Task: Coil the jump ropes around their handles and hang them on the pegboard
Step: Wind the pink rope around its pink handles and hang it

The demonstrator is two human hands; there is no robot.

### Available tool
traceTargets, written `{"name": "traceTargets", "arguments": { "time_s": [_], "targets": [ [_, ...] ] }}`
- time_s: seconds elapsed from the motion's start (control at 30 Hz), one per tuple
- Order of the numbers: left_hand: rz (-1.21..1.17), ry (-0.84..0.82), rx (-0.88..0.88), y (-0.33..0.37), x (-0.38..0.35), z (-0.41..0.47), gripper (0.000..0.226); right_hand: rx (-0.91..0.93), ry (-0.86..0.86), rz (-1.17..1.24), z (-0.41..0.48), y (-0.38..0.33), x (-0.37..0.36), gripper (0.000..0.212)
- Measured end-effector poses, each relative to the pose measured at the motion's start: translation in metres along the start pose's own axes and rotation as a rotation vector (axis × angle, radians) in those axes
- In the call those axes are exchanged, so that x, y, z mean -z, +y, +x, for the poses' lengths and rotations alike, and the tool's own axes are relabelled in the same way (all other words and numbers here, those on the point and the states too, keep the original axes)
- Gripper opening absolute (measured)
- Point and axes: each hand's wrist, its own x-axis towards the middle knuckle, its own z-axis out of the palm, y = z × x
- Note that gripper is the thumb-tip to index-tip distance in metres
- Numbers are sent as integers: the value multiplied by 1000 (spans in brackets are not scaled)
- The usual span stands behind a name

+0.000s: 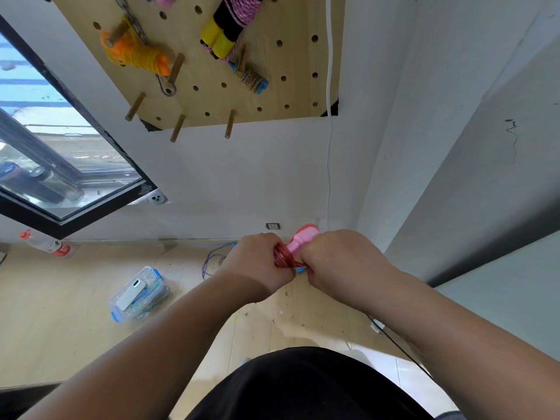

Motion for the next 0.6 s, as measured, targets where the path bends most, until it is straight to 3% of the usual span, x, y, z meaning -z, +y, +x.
{"name": "traceTargets", "arguments": {
  "time_s": [0.13,0.27,0.37,0.43,0.6],
  "targets": [
    [183,-23,-83,7,-1,-3,15,107,-12,-90,3,10,-1,37],
    [301,-130,-163,7,-3,-6,20,194,-61,-94,-3,14,24,12],
    [301,-192,-259,7,-4,-13,16,186,-52,250,-6,21,32,10],
    [278,-198,-331,6,1,-17,30,147,-86,566,-5,31,32,10],
    [47,-153,-446,2,13,-24,24,70,-189,1160,-9,47,30,10]
  ]
}}
